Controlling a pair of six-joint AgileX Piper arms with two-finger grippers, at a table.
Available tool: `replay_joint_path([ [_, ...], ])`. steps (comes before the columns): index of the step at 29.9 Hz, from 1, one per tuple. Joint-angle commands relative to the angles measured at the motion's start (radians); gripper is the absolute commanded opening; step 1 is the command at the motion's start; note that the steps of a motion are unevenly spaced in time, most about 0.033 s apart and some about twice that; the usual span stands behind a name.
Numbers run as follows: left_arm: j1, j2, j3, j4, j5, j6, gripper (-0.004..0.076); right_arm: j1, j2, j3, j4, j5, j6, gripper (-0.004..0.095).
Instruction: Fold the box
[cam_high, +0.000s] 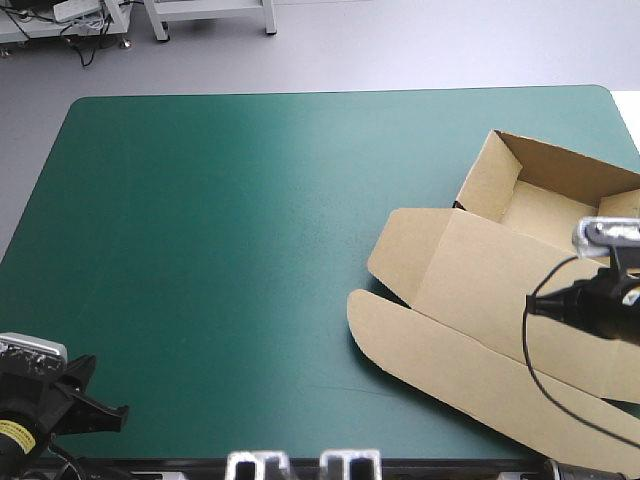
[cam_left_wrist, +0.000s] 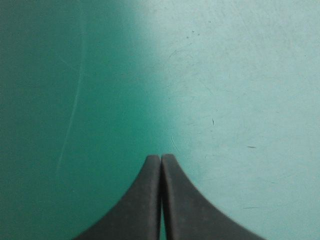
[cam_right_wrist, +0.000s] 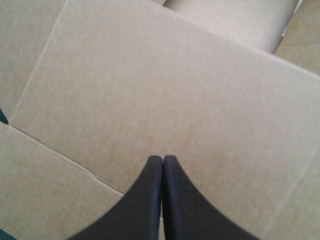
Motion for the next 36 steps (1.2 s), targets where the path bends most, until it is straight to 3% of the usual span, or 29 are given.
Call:
replay_joint_path([
  [1,-0.005,-0.046,0.010,0.002,-0.094,-0.013,-0.0010,0.002,-0.109,0.080,0.012,-0.055,0.014,-0.0015],
  [8,-0.005,-0.120,0.125,-0.107,-0.145,0.010,-0.0010,0.008,-0.298,0.271,0.003,-0.095,0.014,-0.0015],
  [17,-0.005,-0.120,0.130,-0.120,-0.141,0.043,-0.0010,0.008,-0.481,0.420,-0.066,-0.100,0.012,-0.0015],
  [20,-0.005,-0.120,0.130,-0.129,-0.138,0.043,-0.0010,0.008,-0.523,0.458,-0.064,-0.159,0.024,-0.0015],
  [36,-0.005,-0.120,0.130,-0.155,-0.121,0.043,-0.0010,0.008,-0.542,0.466,-0.064,-0.165,0.032,-0.0015],
])
